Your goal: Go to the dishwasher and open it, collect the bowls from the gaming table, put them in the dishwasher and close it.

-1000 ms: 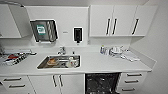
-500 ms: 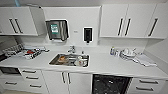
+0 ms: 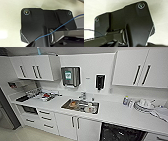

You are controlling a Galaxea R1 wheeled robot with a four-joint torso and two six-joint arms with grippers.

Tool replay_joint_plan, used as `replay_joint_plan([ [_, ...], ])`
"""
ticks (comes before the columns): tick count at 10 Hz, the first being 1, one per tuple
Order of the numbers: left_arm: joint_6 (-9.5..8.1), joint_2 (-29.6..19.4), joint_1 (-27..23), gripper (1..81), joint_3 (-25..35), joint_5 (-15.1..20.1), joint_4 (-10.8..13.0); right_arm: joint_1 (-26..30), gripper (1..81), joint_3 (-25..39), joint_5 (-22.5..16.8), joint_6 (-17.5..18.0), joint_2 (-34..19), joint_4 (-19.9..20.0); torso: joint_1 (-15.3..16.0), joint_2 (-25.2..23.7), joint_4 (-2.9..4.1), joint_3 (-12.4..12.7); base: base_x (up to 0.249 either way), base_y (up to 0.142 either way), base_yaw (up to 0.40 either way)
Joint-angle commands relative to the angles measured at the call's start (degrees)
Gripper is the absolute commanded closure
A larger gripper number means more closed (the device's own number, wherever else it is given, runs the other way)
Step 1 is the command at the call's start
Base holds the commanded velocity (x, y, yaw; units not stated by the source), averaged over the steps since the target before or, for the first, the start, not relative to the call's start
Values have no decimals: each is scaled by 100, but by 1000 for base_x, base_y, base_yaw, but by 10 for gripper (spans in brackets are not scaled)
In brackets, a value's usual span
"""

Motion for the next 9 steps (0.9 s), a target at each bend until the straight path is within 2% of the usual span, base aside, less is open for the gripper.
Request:
replay_joint_plan([
  [1,28,-42,-184,10,20,279,51,255,10,31,-307,-11,19,19,0,0,0,0,0,0,354],
  [9,37,-15,-193,10,20,279,69,273,10,-4,-307,7,1,37,2,2,0,0,0,0,355],
])
